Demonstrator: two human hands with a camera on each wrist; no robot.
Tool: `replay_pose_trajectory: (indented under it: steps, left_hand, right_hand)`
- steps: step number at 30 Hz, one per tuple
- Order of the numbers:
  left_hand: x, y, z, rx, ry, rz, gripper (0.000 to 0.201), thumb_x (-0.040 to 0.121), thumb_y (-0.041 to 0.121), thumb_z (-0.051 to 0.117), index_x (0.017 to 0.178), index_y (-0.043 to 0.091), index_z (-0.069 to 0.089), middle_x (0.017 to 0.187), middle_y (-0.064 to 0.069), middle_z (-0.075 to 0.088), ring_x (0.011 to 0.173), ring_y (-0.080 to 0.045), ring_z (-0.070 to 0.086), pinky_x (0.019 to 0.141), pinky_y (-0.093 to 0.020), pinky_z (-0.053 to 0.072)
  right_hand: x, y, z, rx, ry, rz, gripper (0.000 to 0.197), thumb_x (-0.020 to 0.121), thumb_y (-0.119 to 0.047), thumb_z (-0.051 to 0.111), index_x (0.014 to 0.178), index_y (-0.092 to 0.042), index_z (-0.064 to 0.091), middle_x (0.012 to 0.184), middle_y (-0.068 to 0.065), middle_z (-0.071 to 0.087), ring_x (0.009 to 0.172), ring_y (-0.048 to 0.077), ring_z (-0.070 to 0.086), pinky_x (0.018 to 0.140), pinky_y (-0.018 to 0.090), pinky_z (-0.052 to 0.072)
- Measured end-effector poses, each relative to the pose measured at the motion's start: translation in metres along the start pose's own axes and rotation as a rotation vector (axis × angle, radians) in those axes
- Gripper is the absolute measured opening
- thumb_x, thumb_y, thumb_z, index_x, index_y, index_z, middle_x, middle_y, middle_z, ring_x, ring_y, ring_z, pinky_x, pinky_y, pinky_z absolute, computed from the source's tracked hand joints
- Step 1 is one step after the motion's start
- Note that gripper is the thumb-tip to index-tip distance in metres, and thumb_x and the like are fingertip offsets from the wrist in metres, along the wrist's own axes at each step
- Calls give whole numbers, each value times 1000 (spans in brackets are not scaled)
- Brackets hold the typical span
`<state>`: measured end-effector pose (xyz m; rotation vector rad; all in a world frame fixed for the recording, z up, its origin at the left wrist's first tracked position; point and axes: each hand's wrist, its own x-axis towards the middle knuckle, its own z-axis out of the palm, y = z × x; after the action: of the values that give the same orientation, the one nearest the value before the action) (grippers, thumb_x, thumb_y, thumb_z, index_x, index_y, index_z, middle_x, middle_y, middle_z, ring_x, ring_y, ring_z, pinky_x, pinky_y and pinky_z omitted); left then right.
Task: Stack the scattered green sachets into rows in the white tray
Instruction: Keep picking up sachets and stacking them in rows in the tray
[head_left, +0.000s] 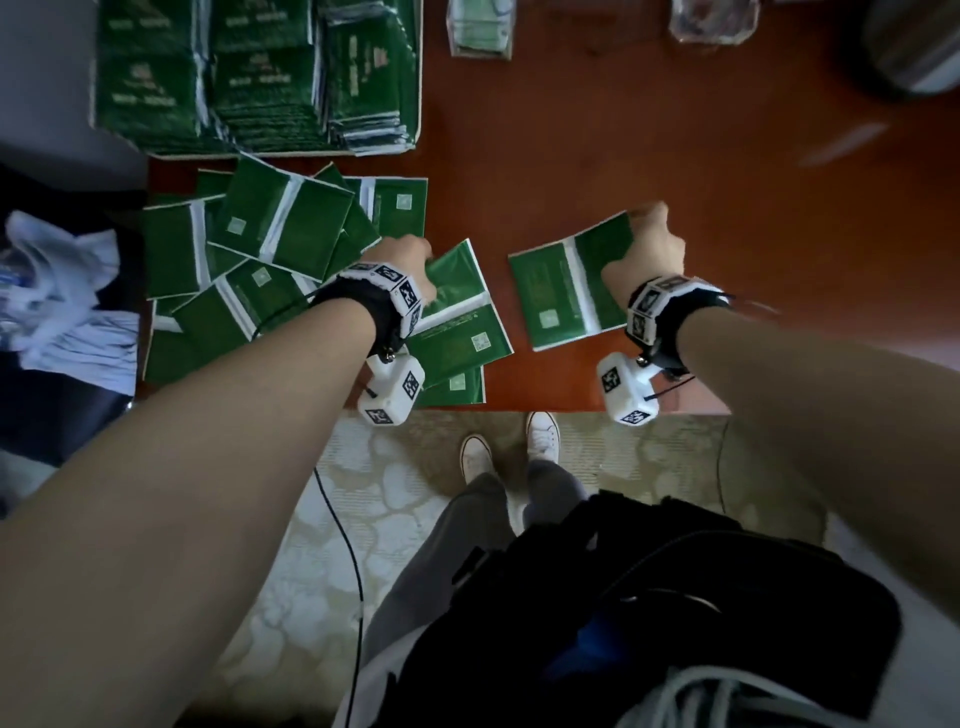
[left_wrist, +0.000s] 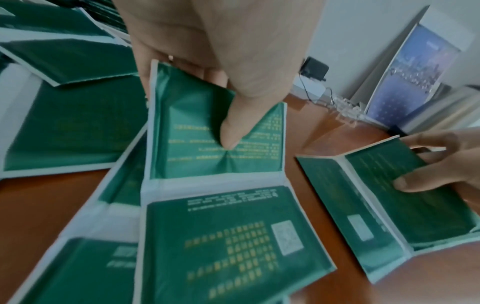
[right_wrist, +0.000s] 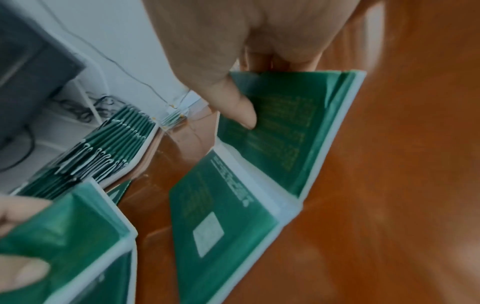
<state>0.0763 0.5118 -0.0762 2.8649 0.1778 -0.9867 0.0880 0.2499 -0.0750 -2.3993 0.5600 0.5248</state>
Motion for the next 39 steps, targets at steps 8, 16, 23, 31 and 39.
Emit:
replay_pose_trajectory:
  steps: [8, 16, 23, 31, 39]
  left_hand:
    - [-8, 65, -8, 36, 111, 130, 28, 87, 21, 67, 112, 19, 54, 108, -5, 61, 87, -25, 62, 71, -38, 54]
    - [-40, 112, 119, 144, 112, 276, 112, 83, 80, 35, 154, 12, -17, 160, -7, -28, 150, -26, -17, 122, -52, -1]
    - [-66, 116, 153, 222, 226, 434, 132, 68, 91, 46, 156, 8, -10, 162, -10, -22, 150, -28, -14, 121, -55, 4]
    - [-98, 120, 168, 240, 180, 469, 99, 83, -16, 47, 156, 16, -12, 162, 0, -21, 151, -18, -12, 123, -45, 0]
    - [-185, 82, 107, 75, 327, 260, 22, 102, 31, 48, 119, 18, 54, 98, -6, 67, 79, -28, 65, 60, -34, 50]
  right_hand:
    - [32, -5, -42, -831, -64, -546, 32, 82, -13, 60, 114, -10, 64, 115, 12, 50, 113, 34, 43, 89, 44, 45]
    - [1, 105, 10, -874, -150, -669, 100, 86, -68, 35, 157, -12, -7, 164, 11, -10, 151, 33, -3, 119, 59, 8]
    - [-34, 169, 16, -860, -85, -831, 103, 83, -75, 27, 158, -9, 2, 165, 13, -3, 151, 35, 1, 119, 60, 4]
    - [-68, 195, 24, -779, -31, -820, 87, 80, -19, 66, 155, -12, 23, 163, 11, 17, 148, 35, 21, 118, 60, 16]
    - [-128, 122, -17, -747, -189, -585, 29, 89, -15, 57, 117, -22, 54, 105, 8, 62, 91, 32, 62, 77, 39, 53]
